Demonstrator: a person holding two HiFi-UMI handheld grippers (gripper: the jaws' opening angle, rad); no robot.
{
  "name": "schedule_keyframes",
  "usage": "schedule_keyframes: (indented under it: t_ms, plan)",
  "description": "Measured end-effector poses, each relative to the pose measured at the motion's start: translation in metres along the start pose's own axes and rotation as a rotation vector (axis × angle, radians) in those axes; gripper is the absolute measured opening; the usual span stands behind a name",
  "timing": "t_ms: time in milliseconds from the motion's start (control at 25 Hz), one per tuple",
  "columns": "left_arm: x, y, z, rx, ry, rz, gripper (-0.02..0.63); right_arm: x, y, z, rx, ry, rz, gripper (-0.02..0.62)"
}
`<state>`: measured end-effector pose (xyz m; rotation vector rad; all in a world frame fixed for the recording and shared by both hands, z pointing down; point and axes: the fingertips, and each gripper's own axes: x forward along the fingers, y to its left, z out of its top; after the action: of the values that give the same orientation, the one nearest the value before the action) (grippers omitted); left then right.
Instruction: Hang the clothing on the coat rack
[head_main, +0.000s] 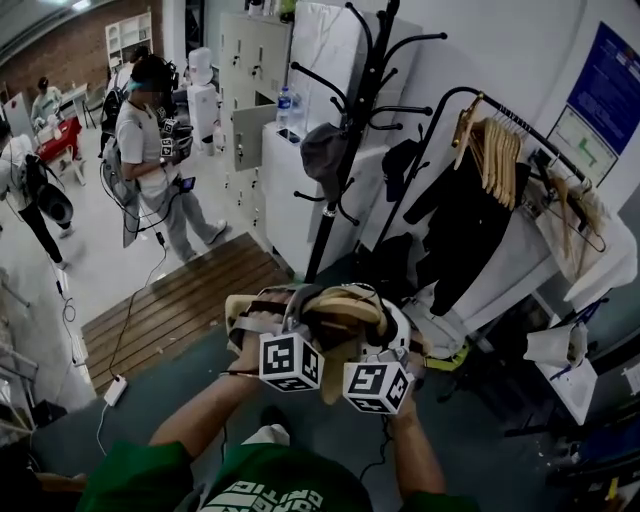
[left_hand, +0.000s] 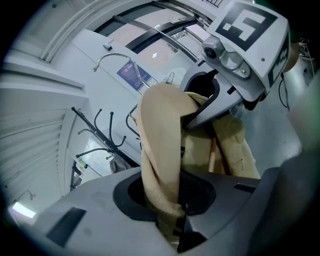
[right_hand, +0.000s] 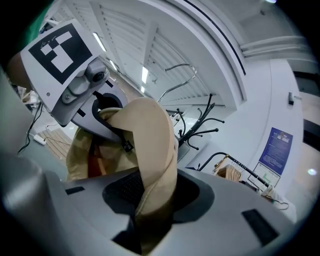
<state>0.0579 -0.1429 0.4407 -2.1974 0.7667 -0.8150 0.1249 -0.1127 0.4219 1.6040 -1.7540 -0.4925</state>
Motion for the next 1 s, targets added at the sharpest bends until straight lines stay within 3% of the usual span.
schedule_keyframes:
  t_ms: [480, 1000]
  plan:
    - [0.046, 0.049, -0.042, 0.008, 0.002, -0.008, 0.071, 0.075, 0.002, 0.022, 0.006, 0.006, 0.004, 0.137]
    - [0.093, 0.074, -0.058, -0.013, 0.024, -0.03, 0.071, 0.13, -0.013, 0.021, -0.006, 0.009, 0.024, 0.137]
